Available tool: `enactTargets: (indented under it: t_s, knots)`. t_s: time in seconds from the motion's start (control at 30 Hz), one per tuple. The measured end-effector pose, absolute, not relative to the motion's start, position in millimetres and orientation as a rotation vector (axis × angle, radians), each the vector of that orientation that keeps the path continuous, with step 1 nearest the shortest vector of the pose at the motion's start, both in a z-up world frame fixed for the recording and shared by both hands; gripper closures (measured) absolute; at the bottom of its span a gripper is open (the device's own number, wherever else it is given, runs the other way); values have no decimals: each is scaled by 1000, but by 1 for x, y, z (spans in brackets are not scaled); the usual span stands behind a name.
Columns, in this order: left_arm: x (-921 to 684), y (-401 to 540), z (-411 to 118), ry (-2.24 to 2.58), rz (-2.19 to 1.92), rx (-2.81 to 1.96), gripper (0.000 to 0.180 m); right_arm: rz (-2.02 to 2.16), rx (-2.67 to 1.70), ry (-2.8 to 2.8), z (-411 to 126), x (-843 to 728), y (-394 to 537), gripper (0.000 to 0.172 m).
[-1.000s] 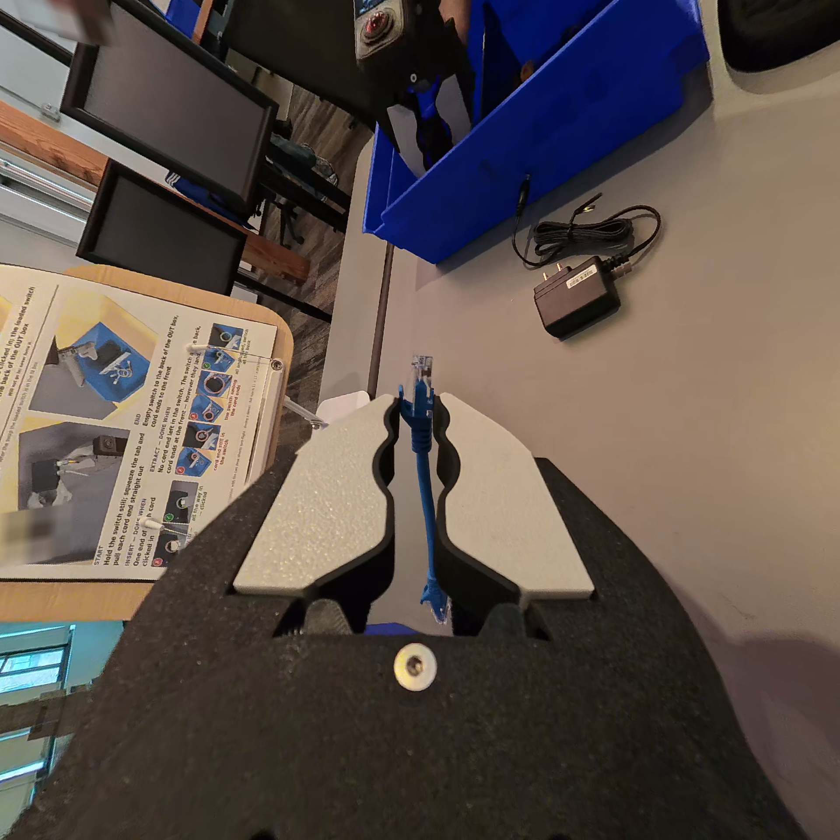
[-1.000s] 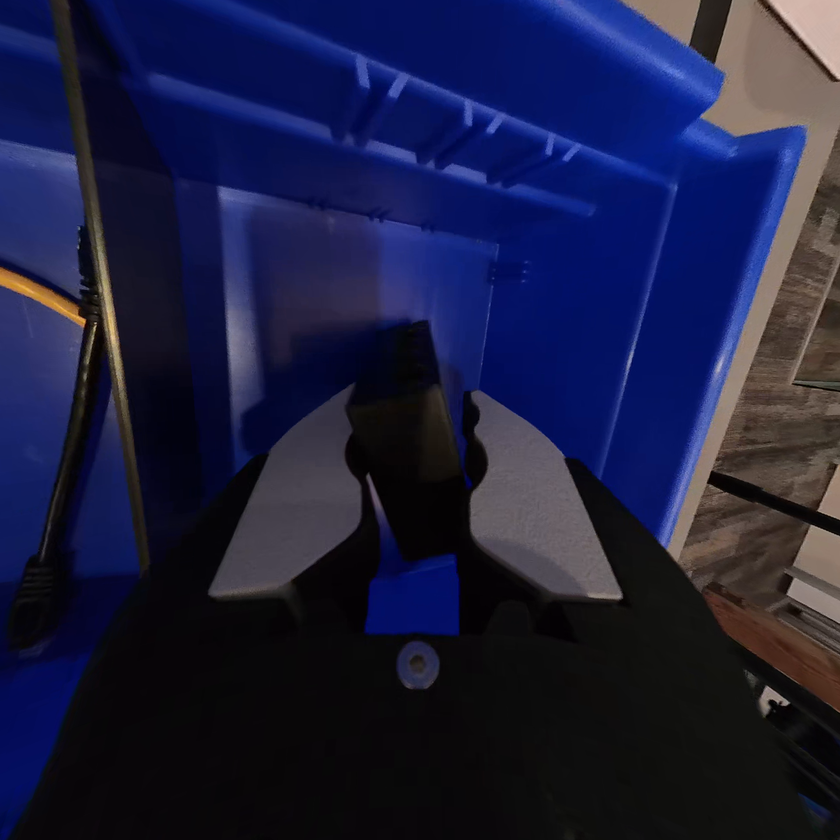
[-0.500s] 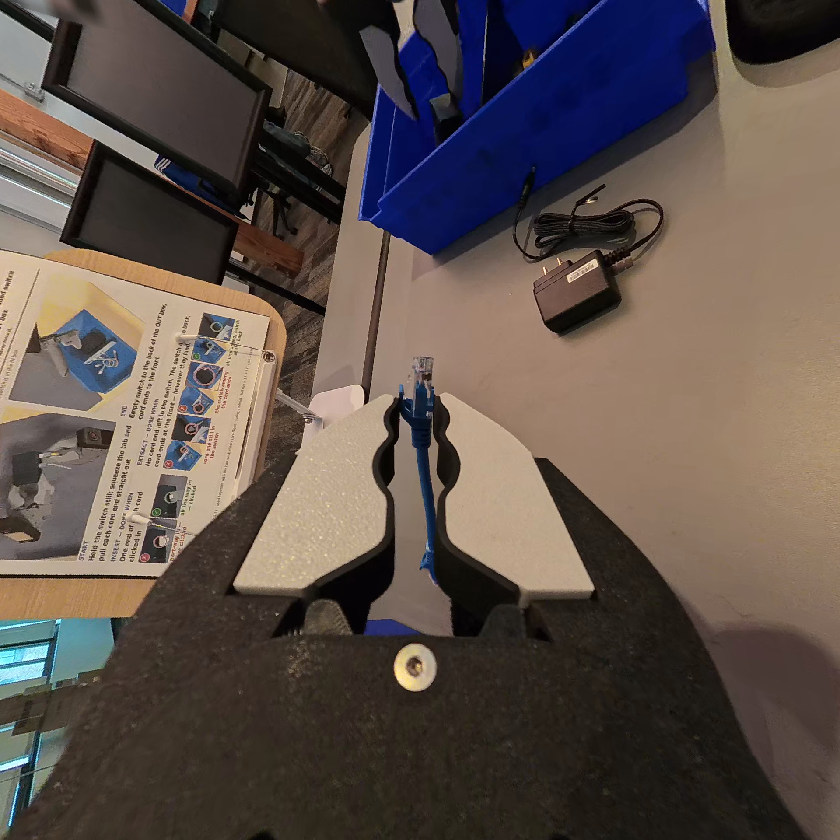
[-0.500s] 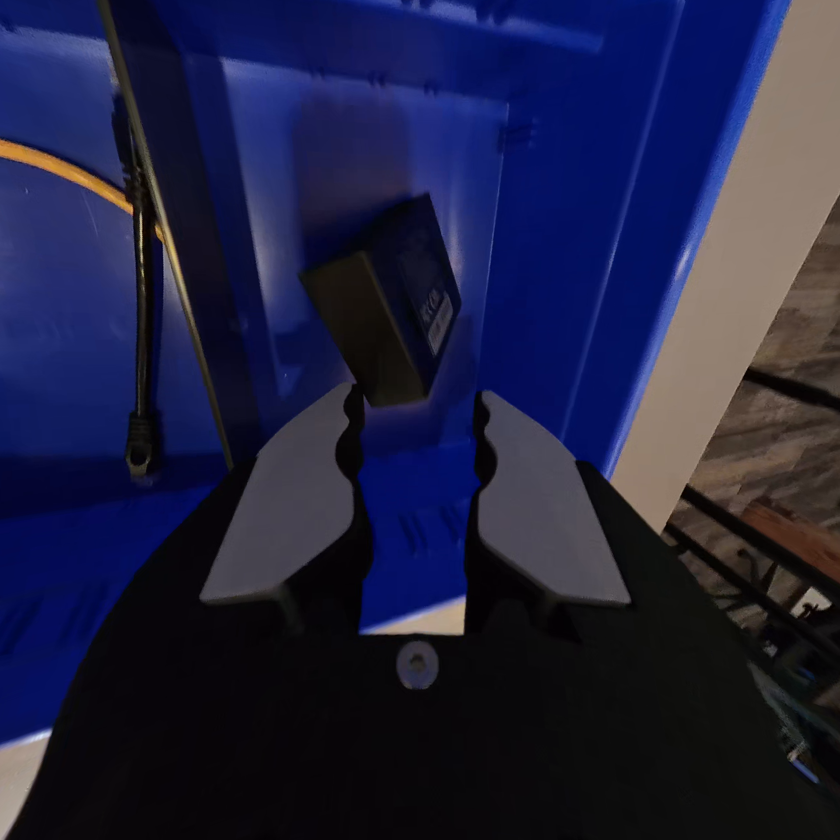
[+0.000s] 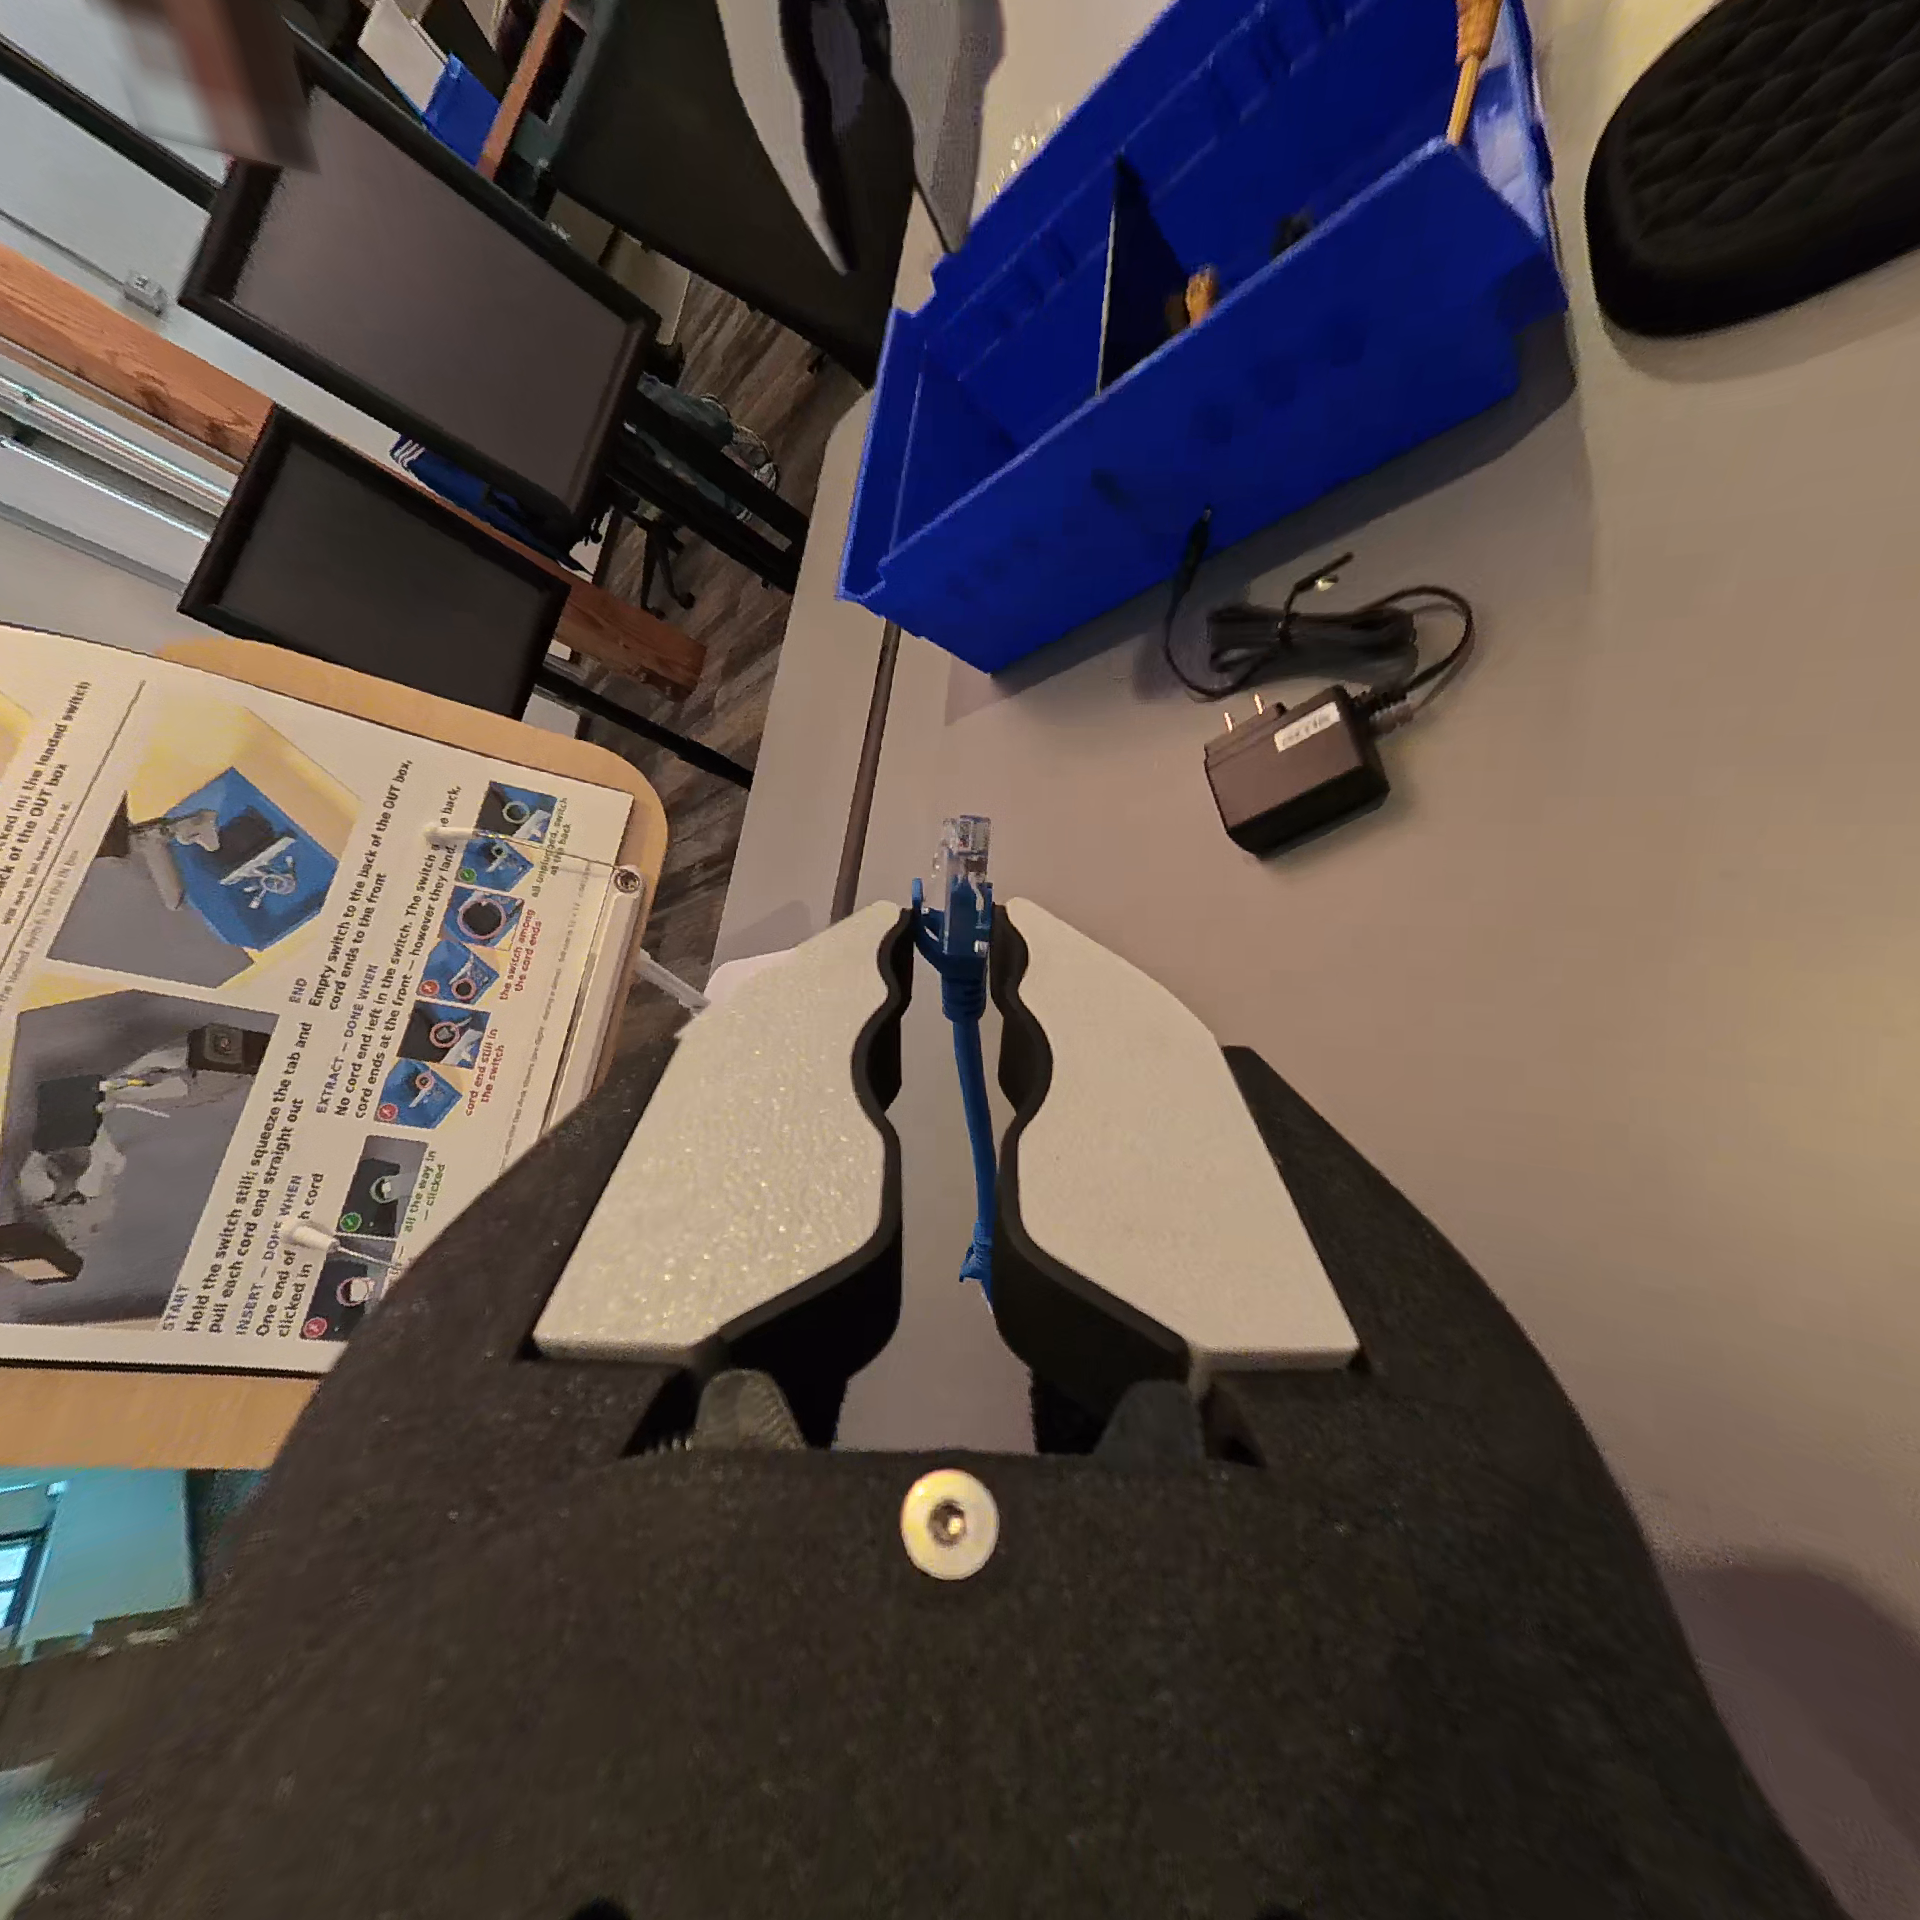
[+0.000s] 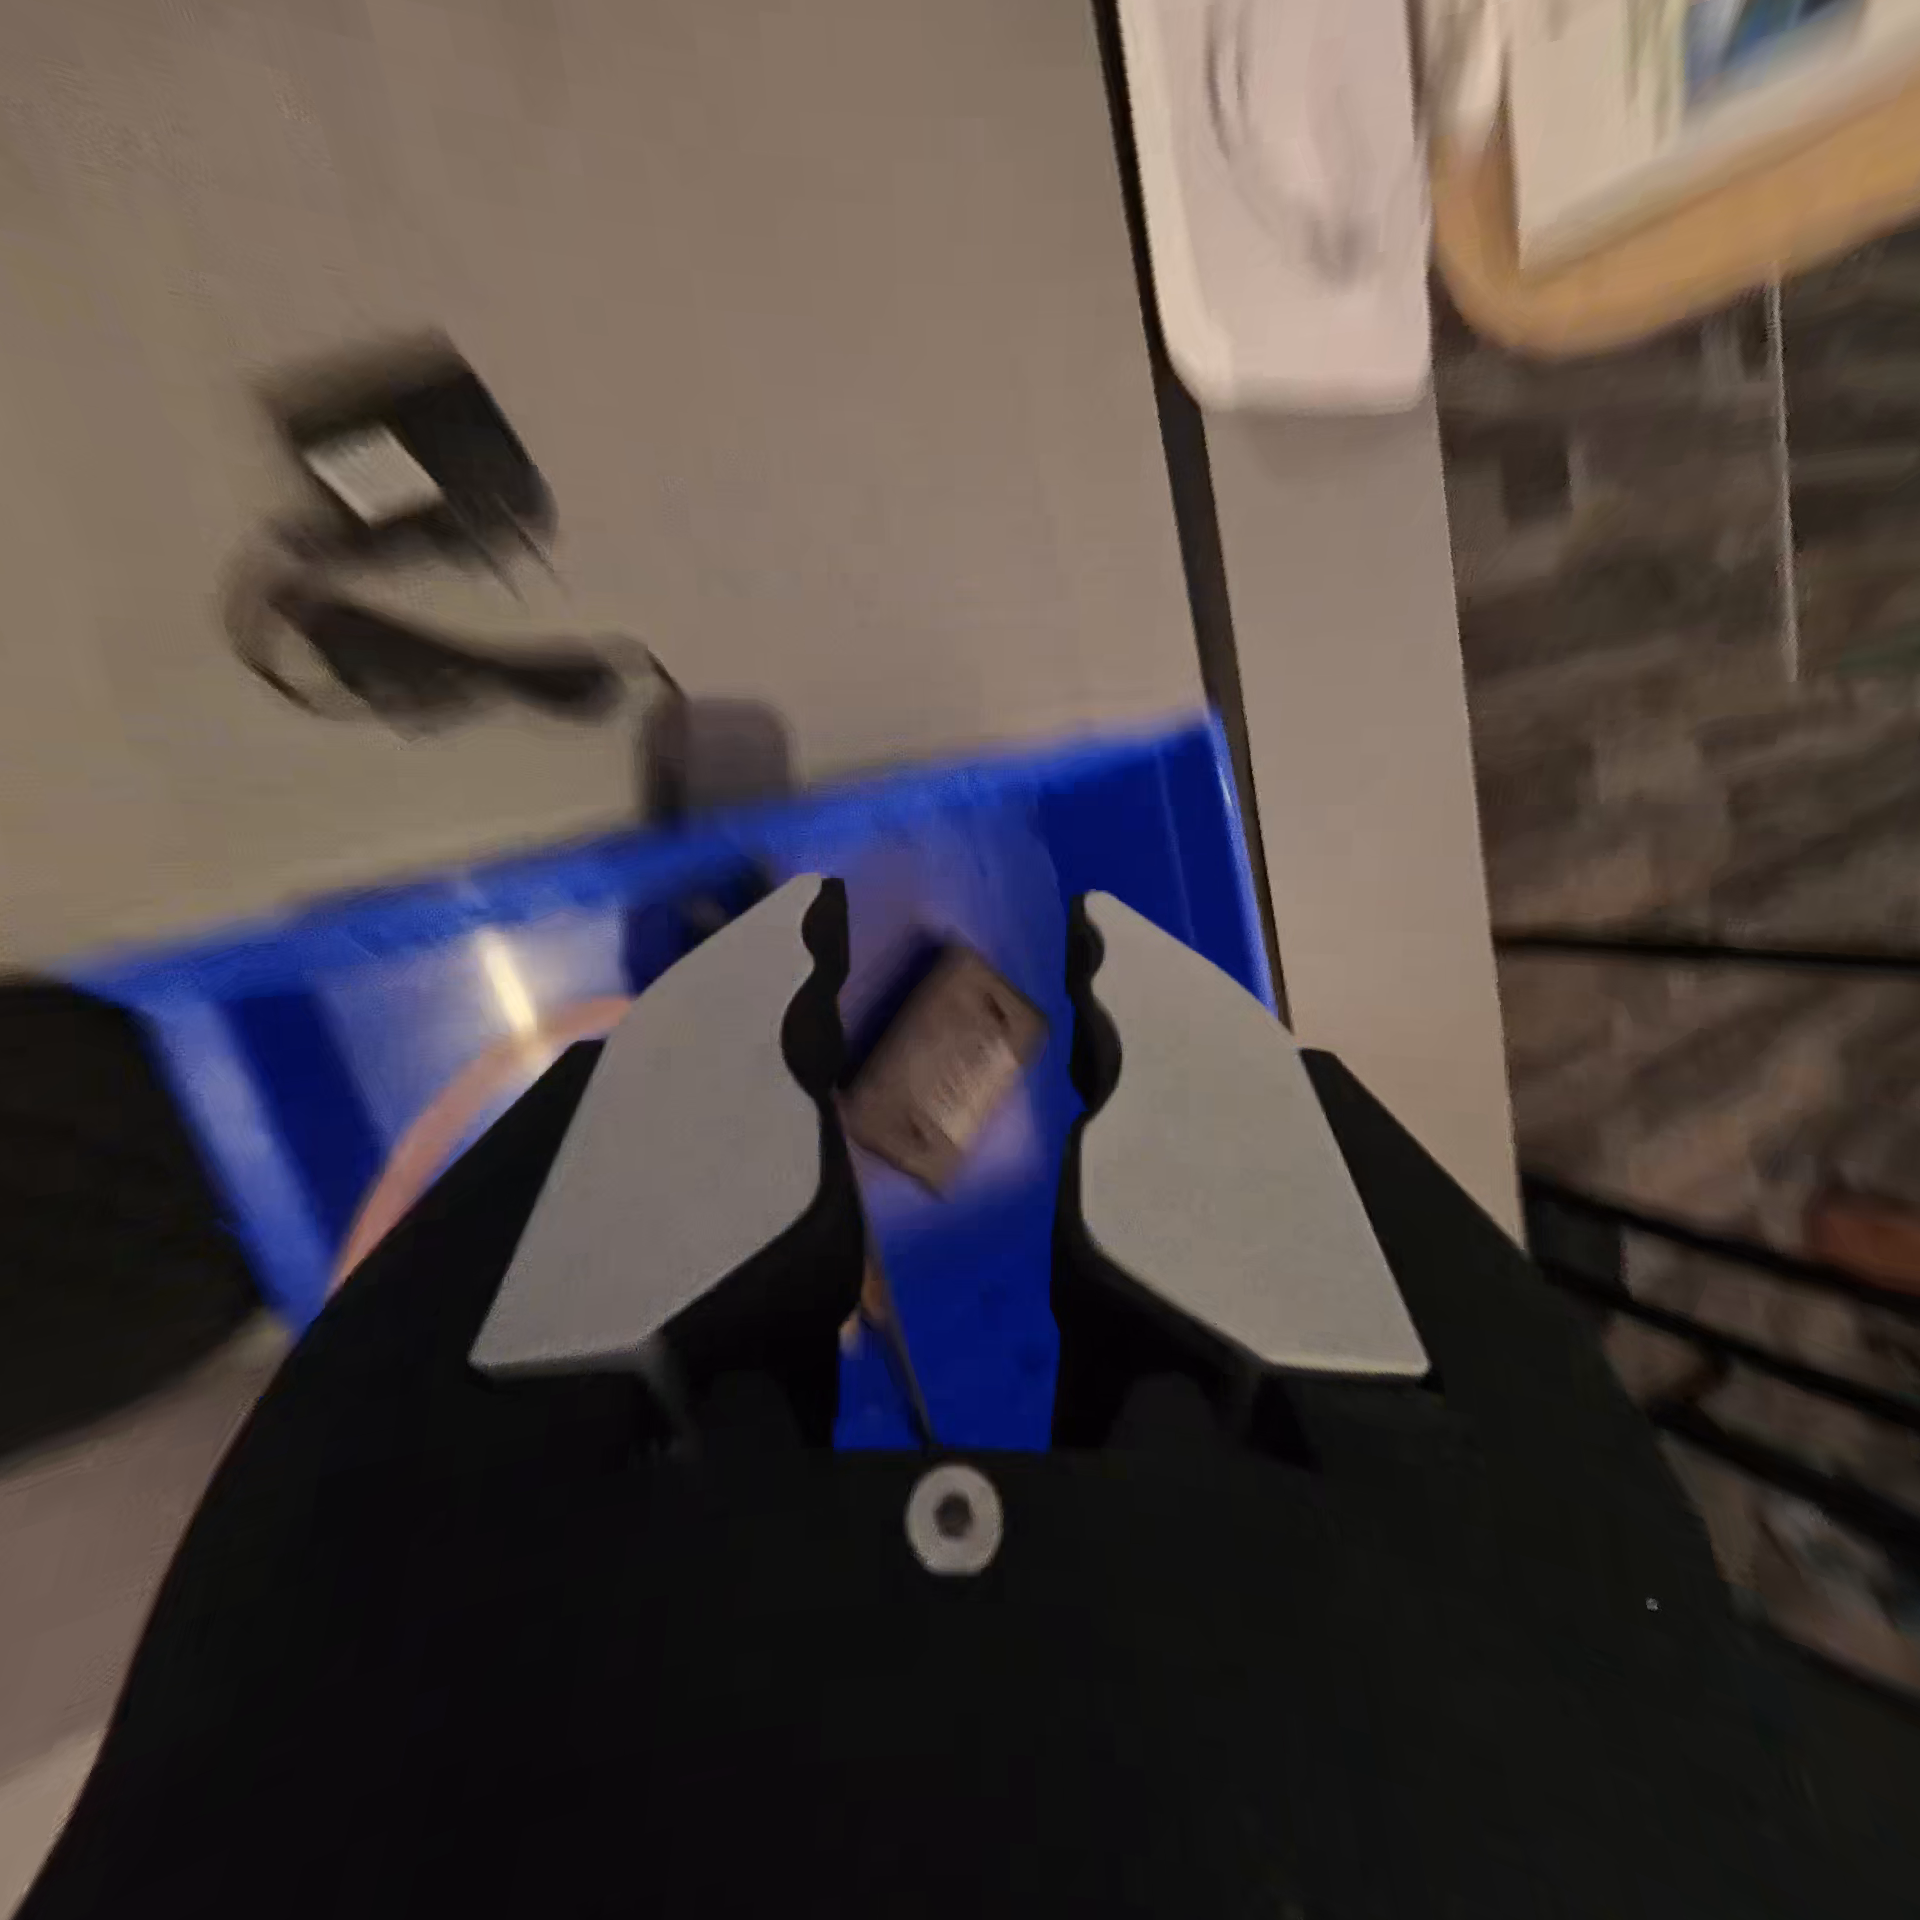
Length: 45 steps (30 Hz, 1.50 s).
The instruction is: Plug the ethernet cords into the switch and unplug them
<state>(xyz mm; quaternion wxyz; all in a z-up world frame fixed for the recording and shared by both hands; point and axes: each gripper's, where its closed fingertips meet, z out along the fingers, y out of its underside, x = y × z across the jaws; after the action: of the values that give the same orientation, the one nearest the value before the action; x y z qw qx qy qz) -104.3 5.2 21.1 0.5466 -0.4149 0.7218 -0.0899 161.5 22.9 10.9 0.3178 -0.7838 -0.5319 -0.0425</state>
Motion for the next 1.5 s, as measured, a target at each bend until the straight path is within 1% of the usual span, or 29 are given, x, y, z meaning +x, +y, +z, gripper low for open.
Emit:
enactTargets:
  t_s: [0.1,0.23,0.33,0.43,0.57,0.67,0.77,0.83,0.87,0.93,1.0,1.13,1.23,1.33,1.4,1.5]
  knots:
    - [-101,-2,32,1663,-311,-983,168,179,-1905,-1368,42,66,-8,133]
    - [-101,-15,45,1633,-382,-935,168,451,-1747,-1312,56,-29,-42,133]
    - [-102,-29,61,1595,-495,-905,168,473,-1608,-1322,47,-67,-51,131]
    - [-105,-40,74,1564,-588,-875,168,541,-1588,-1281,27,-91,-45,127]
    - [-110,-50,85,1544,-658,-850,168,648,-1465,-1155,32,-117,-30,129]
    - [-112,-54,90,1538,-657,-832,168,625,-1387,-1179,35,-132,-29,137]
    - [-115,-60,95,1534,-677,-810,168,555,-1340,-1168,40,-138,-24,141]
    - [-116,-61,97,1528,-688,-804,168,582,-1313,-1148,45,-140,-24,152]
    - [-116,-63,98,1529,-700,-801,168,591,-1308,-1144,45,-139,-25,165]
    - [-118,-62,100,1524,-716,-809,168,609,-1293,-1148,46,-138,-27,166]
    - [-119,-61,97,1537,-724,-822,166,622,-1328,-1147,42,-136,-28,166]
    - [-123,-56,101,1503,-737,-851,152,583,-1440,-1131,36,-123,-22,166]
    - [-130,-57,111,1471,-768,-854,151,491,-1525,-1129,42,-92,-21,166]
    - [-138,-56,115,1471,-741,-863,152,319,-1637,-1207,60,-33,-34,166]
    - [-142,-54,115,1478,-705,-876,153,223,-1824,-1266,63,24,-45,167]
    - [-141,-57,114,1502,-673,-871,154,79,-2268,-1317,31,125,-68,166]
